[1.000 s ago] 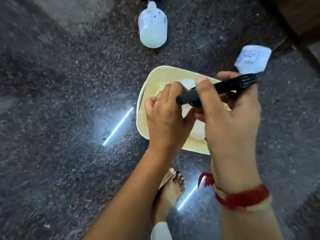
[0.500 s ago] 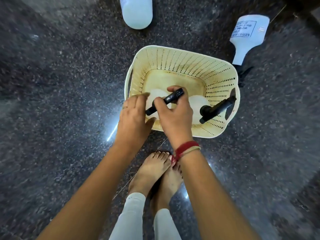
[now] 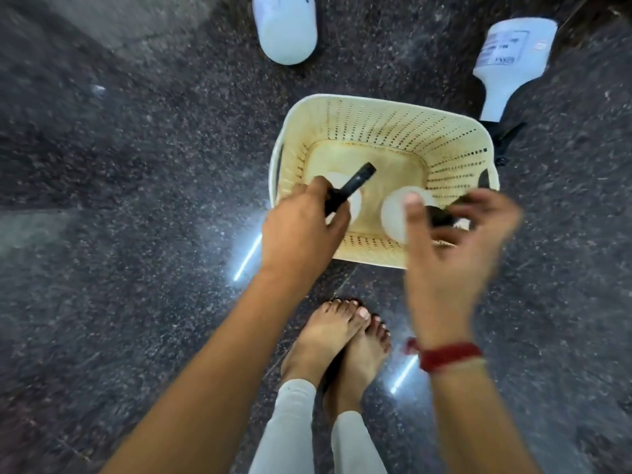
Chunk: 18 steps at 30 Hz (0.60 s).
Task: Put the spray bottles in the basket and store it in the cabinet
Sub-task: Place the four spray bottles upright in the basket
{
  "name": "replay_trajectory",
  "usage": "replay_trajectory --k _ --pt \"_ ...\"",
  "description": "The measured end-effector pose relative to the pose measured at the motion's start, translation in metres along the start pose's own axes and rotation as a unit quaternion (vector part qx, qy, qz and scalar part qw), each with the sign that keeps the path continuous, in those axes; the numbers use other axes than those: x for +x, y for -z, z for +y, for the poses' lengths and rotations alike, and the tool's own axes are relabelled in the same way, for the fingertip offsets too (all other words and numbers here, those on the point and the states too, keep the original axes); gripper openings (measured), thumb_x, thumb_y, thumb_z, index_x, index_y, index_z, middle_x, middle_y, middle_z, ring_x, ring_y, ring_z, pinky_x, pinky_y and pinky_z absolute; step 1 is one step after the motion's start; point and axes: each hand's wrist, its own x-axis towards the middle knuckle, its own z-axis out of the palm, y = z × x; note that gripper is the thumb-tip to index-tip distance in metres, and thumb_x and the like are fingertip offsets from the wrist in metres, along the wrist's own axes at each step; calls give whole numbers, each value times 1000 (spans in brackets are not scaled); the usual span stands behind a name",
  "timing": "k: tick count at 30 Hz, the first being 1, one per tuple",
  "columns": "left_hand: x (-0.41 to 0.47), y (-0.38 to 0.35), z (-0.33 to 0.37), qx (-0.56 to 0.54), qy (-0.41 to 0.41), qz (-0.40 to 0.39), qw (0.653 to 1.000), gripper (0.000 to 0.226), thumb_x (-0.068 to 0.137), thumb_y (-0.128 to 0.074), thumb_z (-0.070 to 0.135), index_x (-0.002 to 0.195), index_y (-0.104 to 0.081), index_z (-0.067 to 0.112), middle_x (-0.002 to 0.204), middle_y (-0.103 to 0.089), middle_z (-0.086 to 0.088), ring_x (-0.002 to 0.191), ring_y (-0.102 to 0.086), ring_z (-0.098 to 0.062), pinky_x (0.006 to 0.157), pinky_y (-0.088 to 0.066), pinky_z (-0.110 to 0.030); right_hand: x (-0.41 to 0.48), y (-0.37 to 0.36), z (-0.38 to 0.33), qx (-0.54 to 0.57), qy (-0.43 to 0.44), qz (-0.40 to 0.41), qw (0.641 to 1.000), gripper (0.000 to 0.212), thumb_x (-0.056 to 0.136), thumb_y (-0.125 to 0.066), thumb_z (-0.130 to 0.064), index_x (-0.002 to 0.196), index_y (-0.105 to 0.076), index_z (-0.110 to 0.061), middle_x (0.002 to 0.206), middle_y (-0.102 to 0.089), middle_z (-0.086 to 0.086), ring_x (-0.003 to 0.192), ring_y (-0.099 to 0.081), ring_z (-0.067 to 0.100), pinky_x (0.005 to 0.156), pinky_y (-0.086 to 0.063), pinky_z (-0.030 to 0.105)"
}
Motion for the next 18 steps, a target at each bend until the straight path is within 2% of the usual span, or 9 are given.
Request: replay_trajectory --k 2,4,5,7,9,10,14,16,18 --pt "2 -3 4 18 -8 -19 1000 28 93 -50 41 108 -55 18 92 -69 -2 74 -65 -27 56 -47 -30 8 22 19 -47 -3 72 996 62 77 -72 -48 120 -37 -22 111 -51 4 87 -52 4 64 -44 10" --pt "5 -5 6 45 -31 -35 998 28 94 -48 41 107 -53 17 88 -67 -3 71 -62 -28 54 -42 -30 25 26 32 -100 -83 36 991 84 73 -66 -61 136 -33 -17 125 -56 12 99 -58 13 78 -45 18" --pt "6 -6 6 60 -37 -41 997 28 95 -47 42 107 -52 17 84 -64 -3 68 -58 -28 53 -39 -29 34 23 38 -125 -122 10 985 86 75 -65 -61 140 -31 -16 129 -57 14 106 -60 21 87 -45 24" --pt "10 -7 4 92 -31 -39 994 29 96 -46 42 107 -51 16 70 -53 0 60 -48 -27 47 -30 -25 45 11 39 -146 -153 -28 977 71 82 -65 -51 135 -38 -13 125 -61 16 108 -63 32 97 -48 38" --pt "11 -8 4 126 -28 -38 991 28 97 -43 41 106 -50 15 59 -38 3 53 -40 -25 42 -19 -22 54 2 40 -126 -149 -51 979 42 83 -61 -39 113 -52 -11 108 -68 17 89 -69 35 86 -55 50" --pt "11 -9 4 137 -35 -43 989 28 99 -42 40 106 -50 15 57 -35 3 50 -37 -24 42 -17 -22 57 -2 39 -120 -149 -61 980 32 82 -58 -35 101 -56 -10 98 -70 17 78 -70 33 78 -57 51" --pt "7 -12 4 137 -40 -56 988 28 100 -41 40 112 -51 16 57 -34 2 54 -39 -26 43 -19 -24 53 -4 37 -106 -139 -75 982 26 79 -55 -30 88 -59 -6 80 -71 20 55 -68 23 56 -59 45" --pt "4 -10 0 135 -31 -54 989 29 101 -40 41 114 -51 17 56 -32 3 56 -40 -27 46 -22 -26 45 -5 38 -119 -122 -76 982 26 78 -56 -32 86 -58 -7 79 -71 18 62 -69 28 62 -59 48" --pt "2 -9 -2 138 -28 -57 988 30 101 -39 42 115 -51 19 61 -39 0 58 -43 -28 48 -26 -29 38 -5 40 -140 -107 -73 982 27 78 -56 -31 88 -58 -6 78 -70 17 72 -68 37 69 -57 50"
